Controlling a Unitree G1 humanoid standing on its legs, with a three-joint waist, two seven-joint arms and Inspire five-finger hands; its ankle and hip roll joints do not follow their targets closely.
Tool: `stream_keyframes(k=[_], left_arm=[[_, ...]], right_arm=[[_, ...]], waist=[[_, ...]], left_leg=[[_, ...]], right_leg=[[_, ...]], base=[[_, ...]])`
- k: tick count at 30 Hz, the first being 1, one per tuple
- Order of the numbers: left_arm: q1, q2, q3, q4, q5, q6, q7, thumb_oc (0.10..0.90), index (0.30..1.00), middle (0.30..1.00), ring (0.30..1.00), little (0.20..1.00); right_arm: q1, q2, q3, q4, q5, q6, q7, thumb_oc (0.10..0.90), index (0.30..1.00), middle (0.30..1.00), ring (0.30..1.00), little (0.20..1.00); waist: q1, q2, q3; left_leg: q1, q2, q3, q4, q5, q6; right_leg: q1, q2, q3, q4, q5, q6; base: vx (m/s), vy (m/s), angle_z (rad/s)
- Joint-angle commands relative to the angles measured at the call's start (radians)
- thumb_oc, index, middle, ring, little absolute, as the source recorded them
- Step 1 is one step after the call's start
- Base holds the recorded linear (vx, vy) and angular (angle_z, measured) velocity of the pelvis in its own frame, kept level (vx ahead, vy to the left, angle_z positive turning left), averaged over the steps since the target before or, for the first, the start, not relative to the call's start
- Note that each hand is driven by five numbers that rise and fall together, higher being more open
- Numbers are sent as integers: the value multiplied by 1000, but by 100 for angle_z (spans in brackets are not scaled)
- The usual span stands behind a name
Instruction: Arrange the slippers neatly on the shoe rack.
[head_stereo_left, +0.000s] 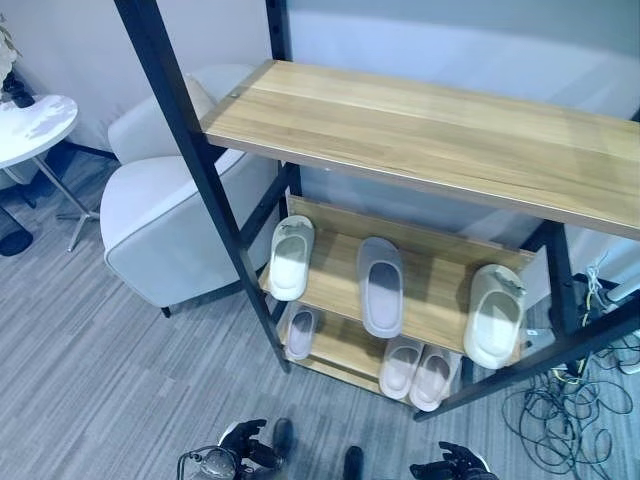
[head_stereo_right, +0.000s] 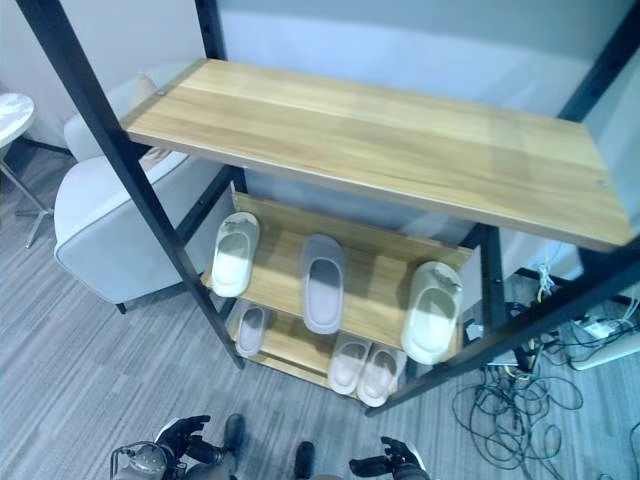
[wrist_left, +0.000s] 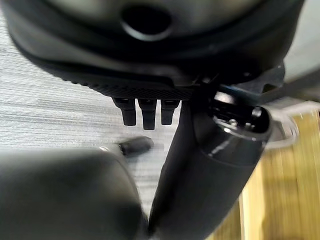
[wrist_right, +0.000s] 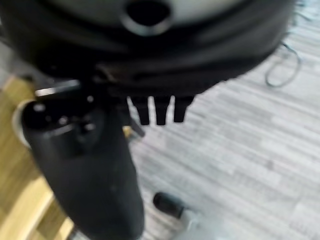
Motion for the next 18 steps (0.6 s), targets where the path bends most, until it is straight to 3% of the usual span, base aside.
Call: stream_keyframes(k=[1,9,12,16,18], left_arm=[[19,19,-13,34,34,-23,12,800,900,900,900,900],[20,34,-4,36,36,-26,8,800,900,900,900,900],[18,47,5,29,24,-28,14,800,900,900,900,900],[10,60,13,13,4,-29,26,800,900,900,900,900],[14,62,15,11,2,-32,34,800,900,900,900,900]], right_arm=[[-8,-14,14,-14,-6,-29,-9,800,900,900,900,900],[-24,-1,24,-71,-18,-37,-7,800,900,900,900,900],[-42,8,42,-125,-28,-46,-13,800,900,900,900,900],[-44,13,58,-196,-36,-56,-22,800,900,900,900,900],[-39,18,67,-213,-44,-59,-23,800,900,900,900,900]], waist=[[7,-34,-63],[15,-29,-57],[19,-26,-32],[35,-18,-23],[49,-22,-30]], left_leg=[[90,-62,-10,25,-62,40],[111,-88,1,2,-66,69],[97,-86,22,16,-64,82],[59,-74,41,36,-52,88],[54,-77,52,30,-49,82]], right_leg=[[-22,-18,32,14,-64,111],[-62,-48,56,29,-26,144],[-124,-59,47,110,-25,156],[-128,-52,13,217,-85,150],[-101,-55,6,206,-97,143]], base=[[20,153,-69],[-24,105,-27],[-100,72,-26],[-132,35,-47],[-38,-9,-33]])
